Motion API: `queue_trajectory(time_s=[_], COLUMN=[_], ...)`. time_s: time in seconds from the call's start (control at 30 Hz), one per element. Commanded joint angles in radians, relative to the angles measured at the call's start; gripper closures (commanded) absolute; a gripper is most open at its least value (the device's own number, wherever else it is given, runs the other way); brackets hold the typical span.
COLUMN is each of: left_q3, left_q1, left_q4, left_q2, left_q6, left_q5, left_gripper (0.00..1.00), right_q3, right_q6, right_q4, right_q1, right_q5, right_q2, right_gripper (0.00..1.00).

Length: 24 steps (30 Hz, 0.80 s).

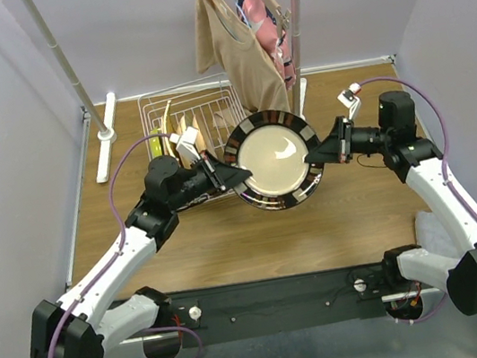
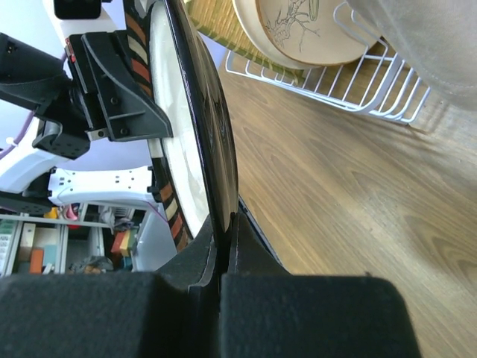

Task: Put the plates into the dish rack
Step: Pass the plate from the right arm to the left

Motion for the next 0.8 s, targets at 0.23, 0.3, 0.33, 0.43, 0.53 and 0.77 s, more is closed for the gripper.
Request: queue_trajectory(time_s=[0.23, 0.3, 0.33, 0.43, 0.53, 0.77], left_q3=[0.169, 0.192, 0.22, 0.27, 0.336, 0.536], left_q1=[-0.006, -0.004, -0.003, -0.001, 0.003, 0.003], left_q4=[-0.201, -0.247, -0.302, -0.411, -0.535, -0.736], left_q2=[-0.065, -0.09, -0.1, -0.148, -0.18, -0.179], left_q6=[0.132, 0.16, 0.172, 0.204, 0.241, 0.335], left_q5=[-0.114, -0.138, -0.154, -0.227, -0.321, -0.555], left_gripper=[1.0, 1.0, 1.0, 1.0, 1.0, 1.0], right_q3=[0.001, 0.01, 0.016, 0.054, 0.119, 0.168], right_q6=[-0.065, -0.085, -0.093, -0.14, -0.244, -0.438], right_q4=[0.085, 0.082, 0.08, 0.07, 0.007, -0.084], right_q1=[-0.005, -0.005, -0.005, -0.009, -0.024, -0.054], right_q5=[-0.038, -0.043, -0.046, -0.058, -0.024, 0.219], right_q2=[-0.052, -0.052, -0.052, -0.047, -0.035, -0.028], right_gripper=[0.51, 0.36, 0.25, 0.2, 0.15, 0.1])
